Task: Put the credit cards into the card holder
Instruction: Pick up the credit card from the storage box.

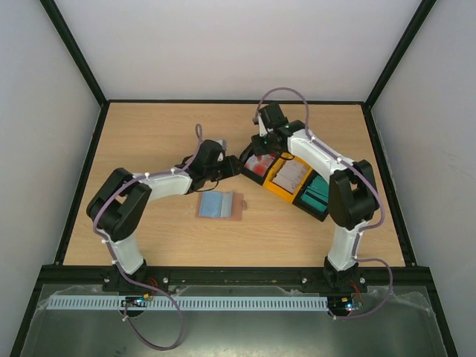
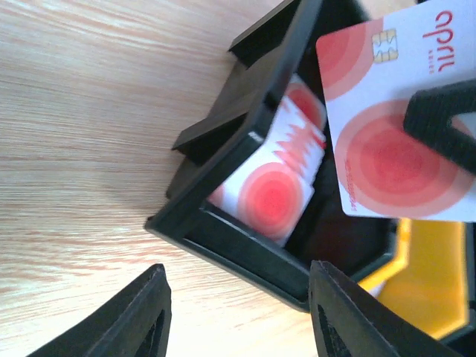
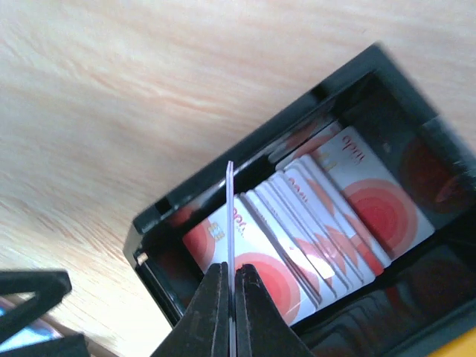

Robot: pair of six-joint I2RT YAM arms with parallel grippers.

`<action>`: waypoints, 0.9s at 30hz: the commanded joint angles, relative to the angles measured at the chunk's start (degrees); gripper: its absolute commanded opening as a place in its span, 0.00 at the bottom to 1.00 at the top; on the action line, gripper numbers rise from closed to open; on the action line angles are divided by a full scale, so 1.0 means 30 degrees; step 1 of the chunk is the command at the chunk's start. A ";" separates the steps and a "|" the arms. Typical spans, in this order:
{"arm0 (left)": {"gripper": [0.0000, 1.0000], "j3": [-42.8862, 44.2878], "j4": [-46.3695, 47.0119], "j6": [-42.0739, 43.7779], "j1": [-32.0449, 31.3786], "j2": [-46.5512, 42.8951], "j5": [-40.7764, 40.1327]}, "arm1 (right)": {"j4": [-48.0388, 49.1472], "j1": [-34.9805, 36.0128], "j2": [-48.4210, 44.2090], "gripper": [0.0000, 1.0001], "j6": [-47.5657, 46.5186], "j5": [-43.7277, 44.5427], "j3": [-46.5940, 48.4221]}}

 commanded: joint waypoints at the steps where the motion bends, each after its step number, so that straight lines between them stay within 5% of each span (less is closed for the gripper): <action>1: 0.56 -0.0389 0.0743 -0.0765 0.0331 -0.1683 0.1321 | 0.1416 -0.0460 -0.1768 0.02 0.2242 0.0532 -0.0172; 11: 0.92 0.0222 0.0230 -0.2293 0.1008 -0.4248 0.4031 | 0.3437 -0.2585 -0.6017 0.02 1.1663 -0.2757 -0.3239; 17: 0.93 0.1003 0.0462 -0.3273 0.1095 -0.4294 0.6025 | 0.9223 -0.3427 -0.7740 0.02 1.8600 -0.8077 -0.7564; 27: 0.86 0.1882 0.2036 -0.6042 0.0948 -0.2298 0.8637 | 1.2944 -0.3427 -0.9073 0.02 2.3194 -1.1231 -1.1055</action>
